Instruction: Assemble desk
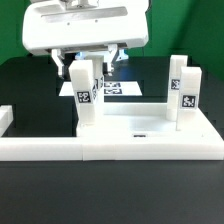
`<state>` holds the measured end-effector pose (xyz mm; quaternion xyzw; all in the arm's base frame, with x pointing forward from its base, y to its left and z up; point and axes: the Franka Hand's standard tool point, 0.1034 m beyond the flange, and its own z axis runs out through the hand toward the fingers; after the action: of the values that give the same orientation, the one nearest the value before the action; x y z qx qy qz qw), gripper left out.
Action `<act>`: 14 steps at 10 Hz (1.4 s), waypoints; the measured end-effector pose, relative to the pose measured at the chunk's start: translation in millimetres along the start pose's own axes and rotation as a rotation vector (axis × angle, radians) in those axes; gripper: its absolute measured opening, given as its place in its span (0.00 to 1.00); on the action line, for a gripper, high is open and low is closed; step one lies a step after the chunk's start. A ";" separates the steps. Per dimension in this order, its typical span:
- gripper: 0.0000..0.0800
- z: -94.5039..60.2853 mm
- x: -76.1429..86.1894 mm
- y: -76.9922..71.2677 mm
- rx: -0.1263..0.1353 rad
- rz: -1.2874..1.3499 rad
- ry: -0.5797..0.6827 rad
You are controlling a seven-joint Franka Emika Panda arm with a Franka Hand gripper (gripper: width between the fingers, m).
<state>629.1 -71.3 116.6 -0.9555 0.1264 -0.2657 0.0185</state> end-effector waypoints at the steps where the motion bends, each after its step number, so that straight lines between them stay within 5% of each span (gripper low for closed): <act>1: 0.76 0.0 0.0 0.0 0.000 0.000 0.000; 6: 0.81 0.0 0.0 0.2 0.000 0.000 0.000; 9: 0.81 -18.8 12.4 -3.4 0.103 0.057 -0.188; 11: 0.81 -13.3 14.3 2.0 0.120 0.076 -0.236; 14: 0.81 -1.4 0.5 -14.1 0.165 0.127 -0.499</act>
Offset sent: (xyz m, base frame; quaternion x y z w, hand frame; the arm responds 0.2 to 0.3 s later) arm 0.0000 0.0000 0.0000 0.0000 0.0000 0.0000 1.0000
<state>632.0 -57.7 119.5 -0.9769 0.1554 -0.0298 0.1436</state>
